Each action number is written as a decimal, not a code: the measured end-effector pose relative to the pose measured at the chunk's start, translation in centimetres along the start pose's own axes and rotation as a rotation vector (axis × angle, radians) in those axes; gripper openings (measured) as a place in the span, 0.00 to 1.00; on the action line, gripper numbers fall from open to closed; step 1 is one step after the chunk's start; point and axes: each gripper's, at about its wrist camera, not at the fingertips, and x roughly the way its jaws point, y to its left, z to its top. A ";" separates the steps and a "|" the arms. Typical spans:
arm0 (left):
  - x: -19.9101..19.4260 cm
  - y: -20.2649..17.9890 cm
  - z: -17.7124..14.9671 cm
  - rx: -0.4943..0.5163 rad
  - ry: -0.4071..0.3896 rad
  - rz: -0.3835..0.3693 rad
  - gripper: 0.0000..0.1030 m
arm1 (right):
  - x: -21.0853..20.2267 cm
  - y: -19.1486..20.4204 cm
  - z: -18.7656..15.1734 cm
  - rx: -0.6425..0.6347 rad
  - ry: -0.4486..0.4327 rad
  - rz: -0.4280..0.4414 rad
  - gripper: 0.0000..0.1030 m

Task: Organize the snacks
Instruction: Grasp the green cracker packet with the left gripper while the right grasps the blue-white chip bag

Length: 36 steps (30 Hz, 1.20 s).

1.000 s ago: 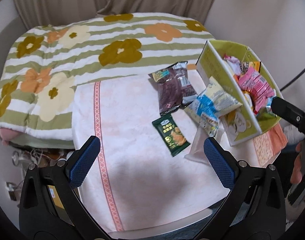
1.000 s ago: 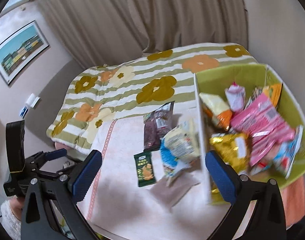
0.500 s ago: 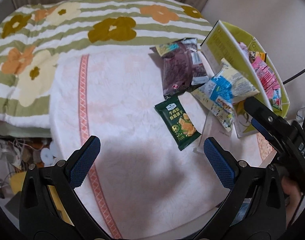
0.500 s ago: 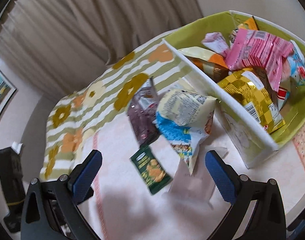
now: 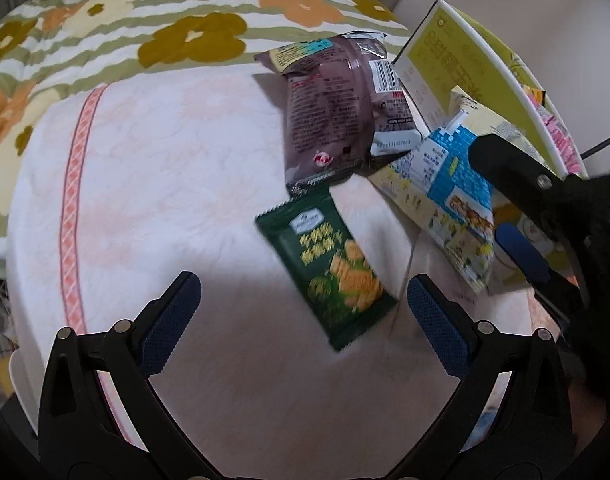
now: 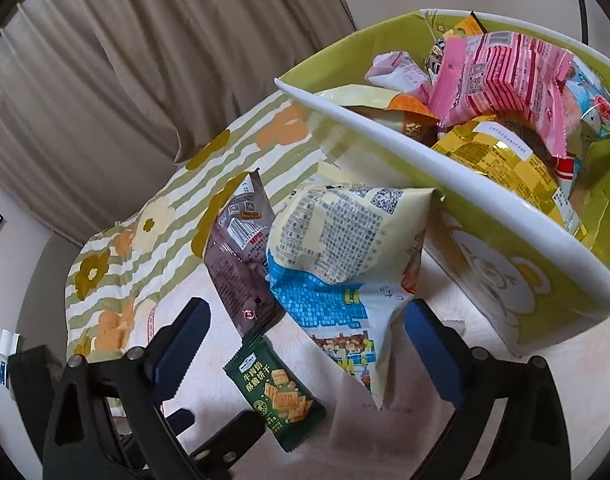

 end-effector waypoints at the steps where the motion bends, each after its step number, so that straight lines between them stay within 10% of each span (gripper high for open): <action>1: 0.4 -0.2 0.2 -0.001 0.000 0.009 0.99 | 0.1 -0.1 0.0 0.007 0.006 0.001 0.94; 15: 2.4 -0.6 1.0 0.113 0.050 0.183 0.86 | 2.4 -1.4 0.1 0.046 0.057 -0.028 0.94; 36: 2.6 0.1 1.1 0.123 0.128 0.213 0.79 | 4.1 -2.0 0.5 0.039 0.067 -0.042 0.94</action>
